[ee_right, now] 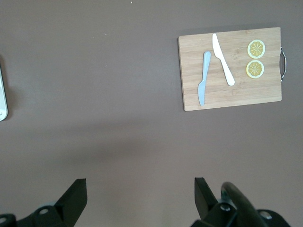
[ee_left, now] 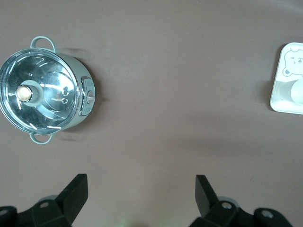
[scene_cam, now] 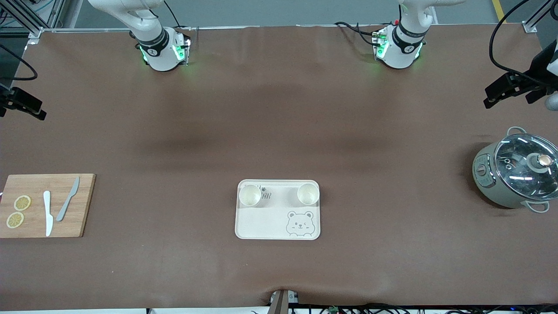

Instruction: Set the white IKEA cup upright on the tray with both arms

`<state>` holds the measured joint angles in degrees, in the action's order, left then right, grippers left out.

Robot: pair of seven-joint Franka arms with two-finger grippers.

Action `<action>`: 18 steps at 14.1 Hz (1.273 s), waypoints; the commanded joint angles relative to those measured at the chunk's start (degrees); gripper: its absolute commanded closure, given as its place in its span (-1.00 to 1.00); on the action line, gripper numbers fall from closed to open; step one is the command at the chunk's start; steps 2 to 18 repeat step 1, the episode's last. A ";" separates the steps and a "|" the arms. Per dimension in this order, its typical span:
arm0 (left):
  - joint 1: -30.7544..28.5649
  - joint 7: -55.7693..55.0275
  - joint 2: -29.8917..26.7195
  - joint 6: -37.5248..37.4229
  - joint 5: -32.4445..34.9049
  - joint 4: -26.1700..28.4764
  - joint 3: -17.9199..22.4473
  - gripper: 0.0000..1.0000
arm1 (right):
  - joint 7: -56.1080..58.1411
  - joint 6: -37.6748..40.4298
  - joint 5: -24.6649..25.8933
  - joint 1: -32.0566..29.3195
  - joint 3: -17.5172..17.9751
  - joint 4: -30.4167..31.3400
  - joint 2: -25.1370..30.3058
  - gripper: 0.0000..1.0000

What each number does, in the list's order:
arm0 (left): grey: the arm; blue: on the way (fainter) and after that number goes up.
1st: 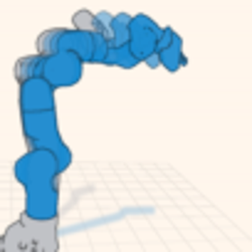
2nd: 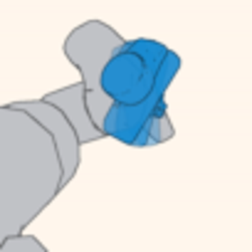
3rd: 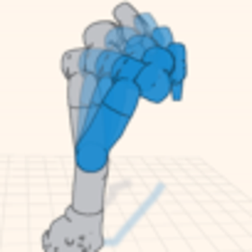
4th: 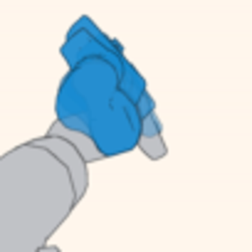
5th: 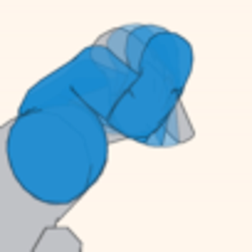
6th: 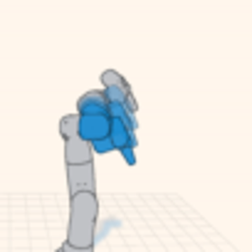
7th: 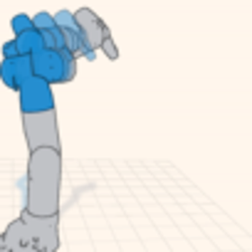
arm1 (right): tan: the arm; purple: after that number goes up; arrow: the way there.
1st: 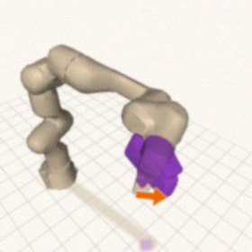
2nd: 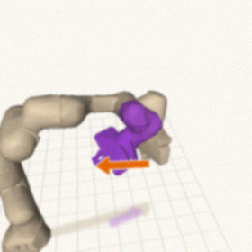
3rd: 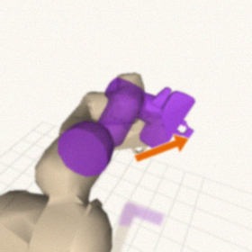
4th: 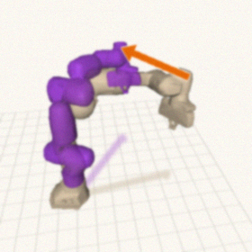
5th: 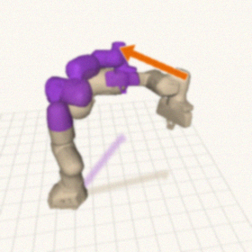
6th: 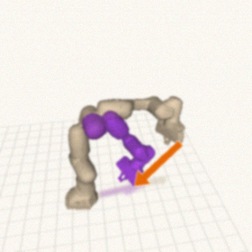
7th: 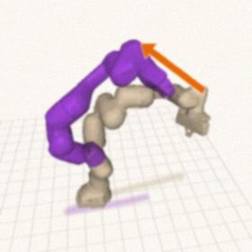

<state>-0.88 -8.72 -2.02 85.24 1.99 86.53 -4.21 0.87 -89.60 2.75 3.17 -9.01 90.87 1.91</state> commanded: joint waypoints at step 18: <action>-0.18 1.16 0.00 -0.95 0.65 -1.71 0.17 -1.00 | 0.36 1.01 0.94 -0.62 0.22 -1.40 -0.68 -1.00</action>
